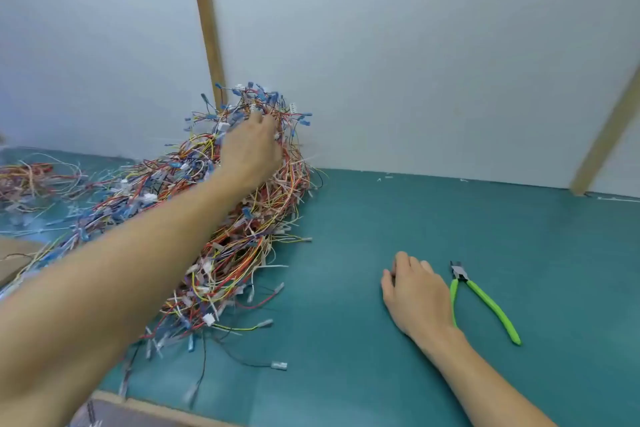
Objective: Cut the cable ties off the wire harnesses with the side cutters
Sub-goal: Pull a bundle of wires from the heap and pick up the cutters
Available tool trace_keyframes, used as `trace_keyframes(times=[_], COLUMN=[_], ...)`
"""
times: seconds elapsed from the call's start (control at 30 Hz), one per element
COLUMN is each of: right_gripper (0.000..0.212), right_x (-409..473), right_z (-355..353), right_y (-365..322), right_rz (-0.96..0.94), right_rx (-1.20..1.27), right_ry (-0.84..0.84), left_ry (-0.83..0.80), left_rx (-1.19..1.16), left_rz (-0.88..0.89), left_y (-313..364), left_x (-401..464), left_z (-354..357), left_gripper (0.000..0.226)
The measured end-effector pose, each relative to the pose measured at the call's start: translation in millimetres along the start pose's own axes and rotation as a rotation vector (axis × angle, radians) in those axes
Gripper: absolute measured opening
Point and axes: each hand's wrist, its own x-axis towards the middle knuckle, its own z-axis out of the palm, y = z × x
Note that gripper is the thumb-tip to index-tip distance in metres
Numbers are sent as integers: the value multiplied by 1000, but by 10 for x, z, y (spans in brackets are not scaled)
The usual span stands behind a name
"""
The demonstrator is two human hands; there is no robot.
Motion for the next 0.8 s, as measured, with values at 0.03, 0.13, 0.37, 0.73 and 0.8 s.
trace_keyframes(times=[0.03,0.13,0.37,0.73,0.8], right_gripper=[21,21,22,23,23], right_x=[-3,-12,5,20,20], right_z=[4,19,-12,-2,0], right_y=[2,-12,7,3,2], right_rz=[-3,4,6,26,29], right_rx=[-2,0,36,54,56], right_ry=[13,3,-31,-52,-53], left_ry=[-20,-136,-107,-281,-258], left_rx=[79,199,238,7,75], left_rz=[-29,-127,-86,-463,-407], left_y=[-95,-306,-312,-636,-650], left_x=[82,205,301,520,512], left_z=[-24,-94,-62,-45,-12], left_gripper=[30,24,20,29,15])
